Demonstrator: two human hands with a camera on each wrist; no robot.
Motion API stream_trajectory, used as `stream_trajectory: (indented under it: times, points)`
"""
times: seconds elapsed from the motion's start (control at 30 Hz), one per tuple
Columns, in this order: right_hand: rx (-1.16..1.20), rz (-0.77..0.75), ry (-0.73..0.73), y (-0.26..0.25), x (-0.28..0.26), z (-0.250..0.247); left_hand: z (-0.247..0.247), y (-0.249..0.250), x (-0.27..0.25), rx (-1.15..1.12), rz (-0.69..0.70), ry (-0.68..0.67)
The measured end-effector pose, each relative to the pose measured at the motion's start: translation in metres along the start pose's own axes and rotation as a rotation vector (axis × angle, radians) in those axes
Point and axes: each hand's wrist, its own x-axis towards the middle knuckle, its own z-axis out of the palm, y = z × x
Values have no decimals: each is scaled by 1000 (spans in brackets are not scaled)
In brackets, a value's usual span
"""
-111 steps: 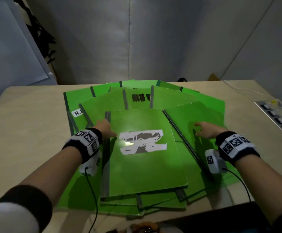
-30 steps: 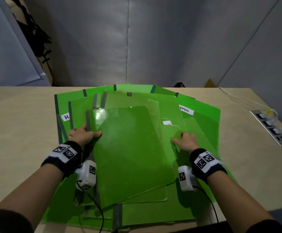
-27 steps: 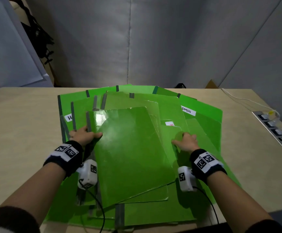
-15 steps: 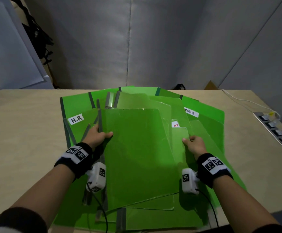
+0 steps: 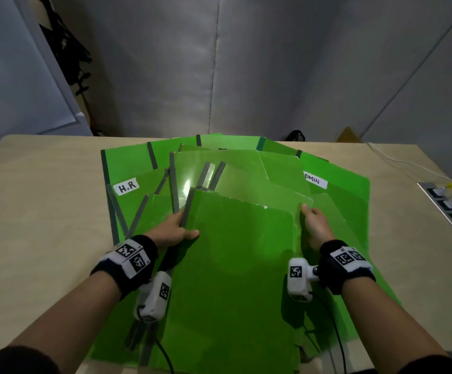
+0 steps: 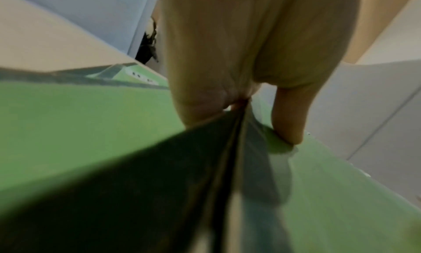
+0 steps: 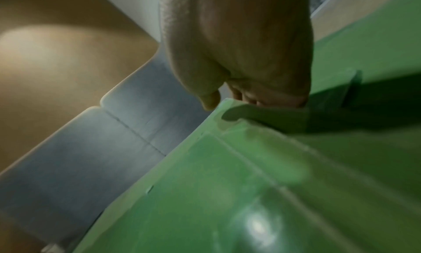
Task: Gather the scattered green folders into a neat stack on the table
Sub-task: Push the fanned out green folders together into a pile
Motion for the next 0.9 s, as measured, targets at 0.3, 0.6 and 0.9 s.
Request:
stream_trajectory:
  times: [0.3, 0.6, 0.9]
  points:
    - [-278, -34, -217, 1, -18, 5, -6, 0, 8, -33, 9, 104]
    - [-657, -38, -311, -4, -19, -2, -14, 0, 1, 9, -98, 78]
    - [-646, -64, 7, -16, 38, -12, -36, 16, 12, -220, -99, 352]
